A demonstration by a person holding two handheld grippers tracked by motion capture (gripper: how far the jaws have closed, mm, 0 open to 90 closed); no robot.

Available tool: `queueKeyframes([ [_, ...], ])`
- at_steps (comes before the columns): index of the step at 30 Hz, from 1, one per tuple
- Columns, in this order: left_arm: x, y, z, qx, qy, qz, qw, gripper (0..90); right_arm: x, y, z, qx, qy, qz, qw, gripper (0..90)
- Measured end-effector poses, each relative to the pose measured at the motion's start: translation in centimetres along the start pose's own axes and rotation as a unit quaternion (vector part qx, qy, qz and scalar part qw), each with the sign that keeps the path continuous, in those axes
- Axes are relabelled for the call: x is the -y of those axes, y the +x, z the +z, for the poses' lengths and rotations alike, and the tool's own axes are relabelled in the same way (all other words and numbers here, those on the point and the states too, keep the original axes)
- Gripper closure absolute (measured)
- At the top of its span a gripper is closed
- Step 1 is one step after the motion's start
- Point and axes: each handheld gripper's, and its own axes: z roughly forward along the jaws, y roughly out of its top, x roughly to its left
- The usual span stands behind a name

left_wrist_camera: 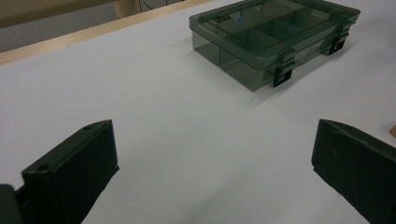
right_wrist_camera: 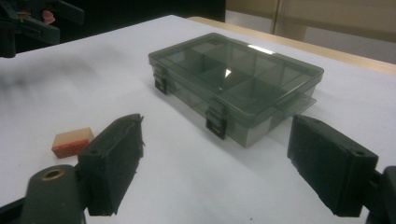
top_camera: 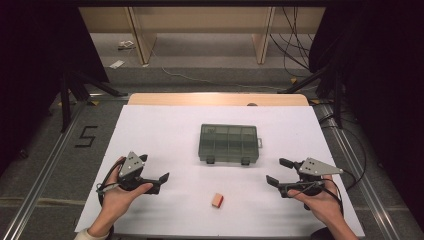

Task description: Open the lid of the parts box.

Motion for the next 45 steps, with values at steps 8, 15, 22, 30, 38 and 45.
queueKeyframes([
  [8, -0.2, -0.1, 0.2, -0.004, -0.003, 0.002, 1.0000, 1.0, 0.0, 0.0, 0.0, 0.003, -0.003, -0.005, 1.0000, 18.2],
  [15, -1.0, -0.1, 0.5, -0.011, -0.015, 0.003, 0.9998, 19.2, -0.1, -0.2, 0.4, 0.016, -0.002, -0.022, 0.9996, 25.6],
  [22, -2.2, -1.2, 1.8, 0.003, 0.007, 0.030, 0.9995, 83.8, -0.9, -1.0, 1.7, 0.030, 0.022, -0.018, 0.9992, 78.4],
  [30, -3.9, -2.8, 5.8, 0.018, 0.064, 0.044, 0.9969, 89.9, -1.5, -1.9, 4.2, 0.036, 0.082, -0.022, 0.9958, 90.0],
  [38, -4.1, -3.2, 9.0, 0.025, 0.100, 0.048, 0.9935, 90.0, -1.0, -2.9, 6.0, 0.034, 0.128, -0.002, 0.9911, 90.0],
  [45, -4.3, -3.3, 10.0, 0.021, 0.105, 0.053, 0.9929, 90.0, -0.9, -3.3, 6.8, 0.031, 0.143, 0.004, 0.9893, 90.0],
])
